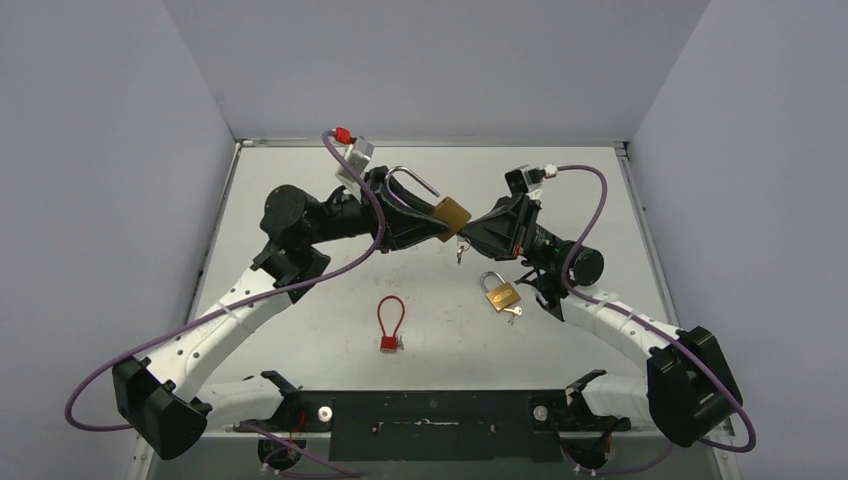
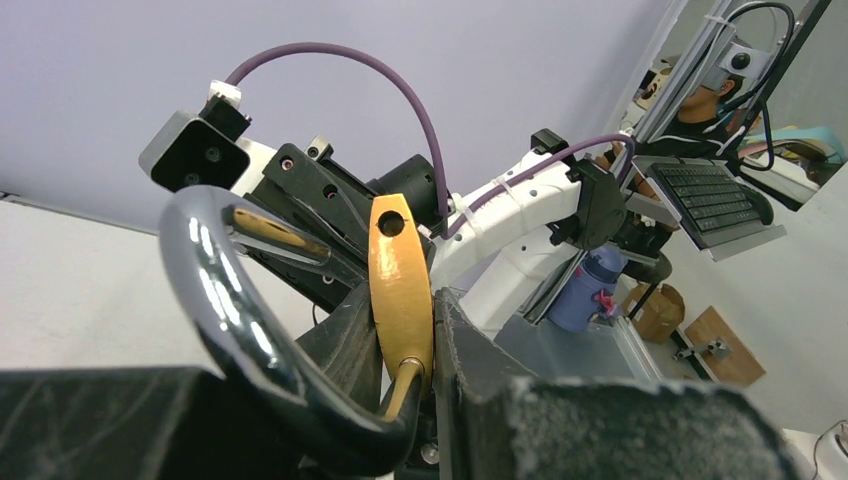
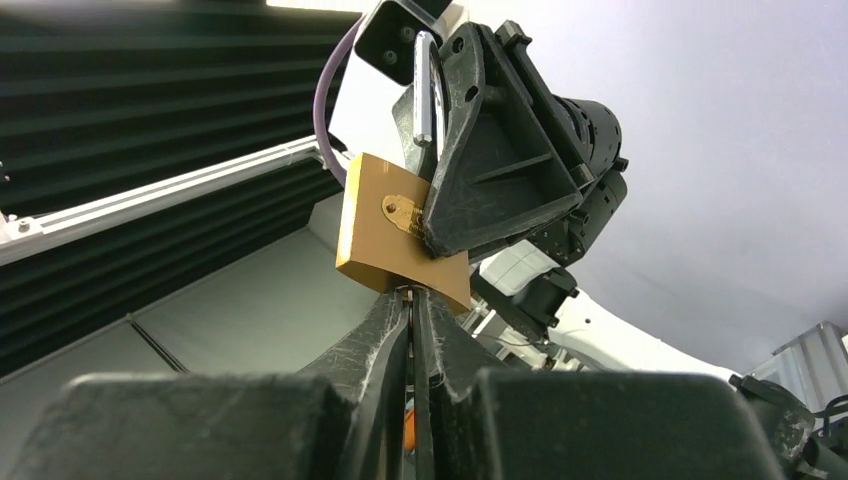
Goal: Unlock with the key
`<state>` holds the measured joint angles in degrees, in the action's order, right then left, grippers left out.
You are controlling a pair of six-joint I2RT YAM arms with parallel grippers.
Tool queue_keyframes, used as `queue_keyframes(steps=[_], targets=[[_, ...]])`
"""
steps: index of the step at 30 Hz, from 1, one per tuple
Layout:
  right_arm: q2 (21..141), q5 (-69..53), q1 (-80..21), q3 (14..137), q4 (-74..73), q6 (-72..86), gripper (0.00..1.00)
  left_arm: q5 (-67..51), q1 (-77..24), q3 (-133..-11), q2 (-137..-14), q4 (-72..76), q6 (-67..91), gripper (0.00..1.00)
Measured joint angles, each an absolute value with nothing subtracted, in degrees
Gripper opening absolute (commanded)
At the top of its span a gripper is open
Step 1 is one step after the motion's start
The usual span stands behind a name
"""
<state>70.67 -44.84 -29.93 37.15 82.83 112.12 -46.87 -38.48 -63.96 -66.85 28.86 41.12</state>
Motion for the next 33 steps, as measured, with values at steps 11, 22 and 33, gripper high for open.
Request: queue_keyframes(steps=[11, 22, 33], targets=[[59.33, -44.29, -23.64, 35.53, 55.92, 89.08, 0.62, -43.66, -39.09, -63.24, -65.65, 21.52, 33.85, 0.00], [45.36, -47.70, -18.68, 38.68, 18.15, 48.88, 0.92, -45.47, -38.63, -63.13, -65.17, 13.87, 29.21, 0.00], [52.51, -49.95, -23.97, 50.28, 17.17, 38.06, 0.82, -48.66, -38.63, -63.13, -67.35, 12.38, 31.07, 0.00]])
